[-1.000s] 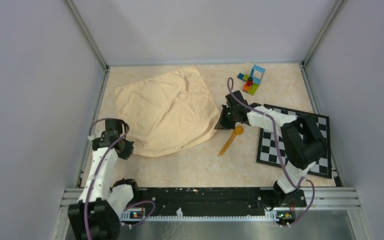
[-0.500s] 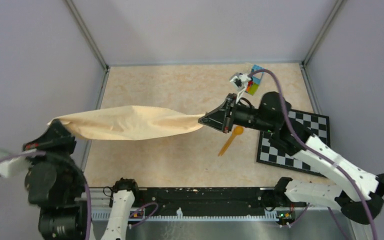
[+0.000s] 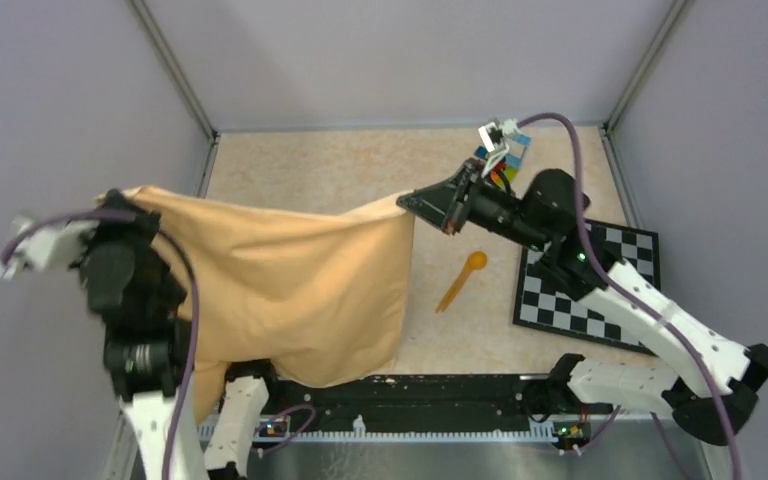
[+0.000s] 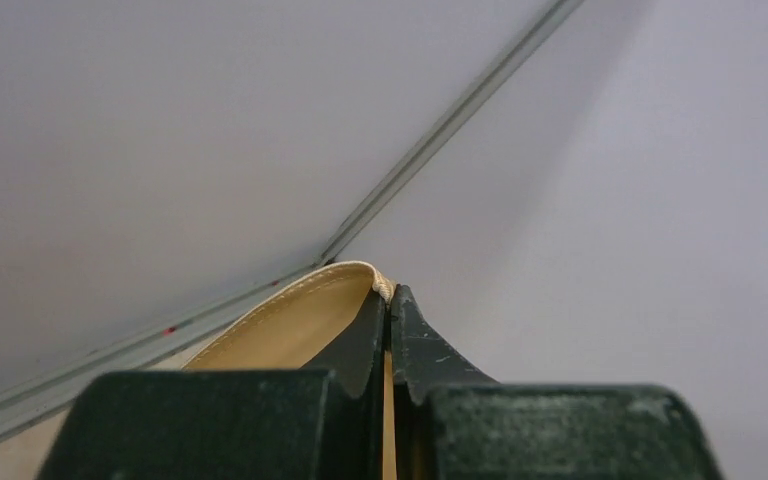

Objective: Fold the napkin into a case and place the utensils inside
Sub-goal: Flatten the napkin at the center of the board, then fold and flatten the napkin at the center of the board.

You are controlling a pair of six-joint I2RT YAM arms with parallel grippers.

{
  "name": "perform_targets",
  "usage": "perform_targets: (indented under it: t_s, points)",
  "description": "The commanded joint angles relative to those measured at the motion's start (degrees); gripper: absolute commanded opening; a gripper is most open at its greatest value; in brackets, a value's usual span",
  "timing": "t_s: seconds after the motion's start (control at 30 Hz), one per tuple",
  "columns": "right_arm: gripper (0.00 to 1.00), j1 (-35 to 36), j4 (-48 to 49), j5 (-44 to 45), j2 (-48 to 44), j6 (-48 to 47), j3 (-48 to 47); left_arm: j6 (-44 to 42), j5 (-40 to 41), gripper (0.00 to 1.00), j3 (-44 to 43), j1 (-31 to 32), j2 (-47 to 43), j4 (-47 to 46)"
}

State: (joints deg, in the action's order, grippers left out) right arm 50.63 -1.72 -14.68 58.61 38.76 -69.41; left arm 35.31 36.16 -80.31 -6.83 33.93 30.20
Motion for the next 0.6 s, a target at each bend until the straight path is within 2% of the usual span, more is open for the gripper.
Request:
perform_targets:
  t_s: [0.0,0.13,0.27,0.4,0.57]
  points:
    - [0.0,-11.0,3.3,0.8,9.2,5.7,2.7,-3.3,-3.9,0.0,11.9,0.3,11.7,-14.8]
    - [0.0,-18.2,10.5,-3.2,22.6,8.0,2.2,-4.2,-7.3,0.0,18.5,0.3,24.8,-29.1]
    - [0.0,-21.8,13.8,-4.3,37.9,6.0,-4.7,-4.2,-14.1,0.0,17.6,-0.1,40.5,-39.4]
    - [0.0,-24.5,14.2,-9.2,54.3,4.9,-14.4,-2.7,-20.7,0.0,14.0,-1.4,55.0,-43.1]
    - [0.0,-26.9,10.5,-14.1,67.7,2.1,-27.8,-5.0,-27.6,0.0,6.8,-1.7,68.9,-43.7]
